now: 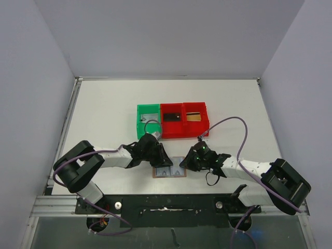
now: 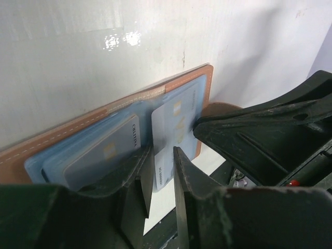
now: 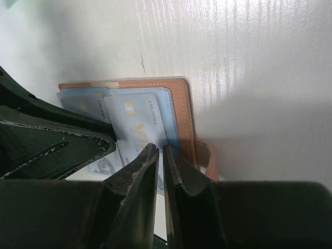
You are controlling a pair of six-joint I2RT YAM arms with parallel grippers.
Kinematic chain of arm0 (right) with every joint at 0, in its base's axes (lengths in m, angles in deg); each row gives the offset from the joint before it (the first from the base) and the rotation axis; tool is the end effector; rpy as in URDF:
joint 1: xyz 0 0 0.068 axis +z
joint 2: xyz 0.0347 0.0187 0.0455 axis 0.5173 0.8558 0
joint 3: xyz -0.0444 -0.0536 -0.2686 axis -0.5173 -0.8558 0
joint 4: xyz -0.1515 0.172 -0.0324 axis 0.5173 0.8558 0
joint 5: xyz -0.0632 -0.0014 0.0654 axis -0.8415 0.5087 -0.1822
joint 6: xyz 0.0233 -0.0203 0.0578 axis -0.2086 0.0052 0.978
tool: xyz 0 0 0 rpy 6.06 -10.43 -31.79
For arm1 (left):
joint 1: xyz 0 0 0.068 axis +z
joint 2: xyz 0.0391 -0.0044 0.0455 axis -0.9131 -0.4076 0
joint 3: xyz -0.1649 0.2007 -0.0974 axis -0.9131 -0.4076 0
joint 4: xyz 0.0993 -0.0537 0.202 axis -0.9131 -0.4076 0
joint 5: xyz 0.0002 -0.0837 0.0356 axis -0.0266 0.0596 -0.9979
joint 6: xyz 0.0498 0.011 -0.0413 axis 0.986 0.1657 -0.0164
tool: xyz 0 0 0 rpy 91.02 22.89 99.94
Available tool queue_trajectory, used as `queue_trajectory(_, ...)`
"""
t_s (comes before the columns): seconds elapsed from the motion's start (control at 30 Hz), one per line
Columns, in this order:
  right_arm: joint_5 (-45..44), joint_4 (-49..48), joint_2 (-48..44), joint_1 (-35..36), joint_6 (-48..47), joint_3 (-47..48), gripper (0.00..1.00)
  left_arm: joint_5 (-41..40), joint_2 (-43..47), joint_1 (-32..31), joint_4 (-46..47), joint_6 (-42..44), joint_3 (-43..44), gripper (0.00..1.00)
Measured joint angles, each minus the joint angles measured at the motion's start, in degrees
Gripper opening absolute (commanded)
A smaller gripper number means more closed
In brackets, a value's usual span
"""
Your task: Take the credit cards out of the card holder
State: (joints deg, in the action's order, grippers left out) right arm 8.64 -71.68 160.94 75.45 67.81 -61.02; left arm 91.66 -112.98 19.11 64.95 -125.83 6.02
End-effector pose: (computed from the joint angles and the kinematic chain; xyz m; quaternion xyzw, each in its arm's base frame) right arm 0.1467 0.1466 0.1528 0.1783 0.9218 0.2965 0.1752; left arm 0.1820 -0.2151 0.1490 -0.0712 0.9159 -0.3795 0.1096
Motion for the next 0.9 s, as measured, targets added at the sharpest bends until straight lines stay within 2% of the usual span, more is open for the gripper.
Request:
queue_trajectory(0.27,0.7,-4.8,-0.3,-0.2,2.4,-2.6,0.12,0.3,-0.2,0.1,9.0,-5.9,-4.8,0.24)
queue_trajectory(0.47,1.0,-6.4,-0.4,-0.6,3.4,-3.6,0.09,0.4,-0.7,0.1,9.7,-6.5,-4.9,0.23)
queue_trajectory(0.9,3.6,-10.3,-0.4,-0.8,4.9,-5.7,0.08,0.6,-3.4,-1.2,8.9,-4.4,-2.3,0.0)
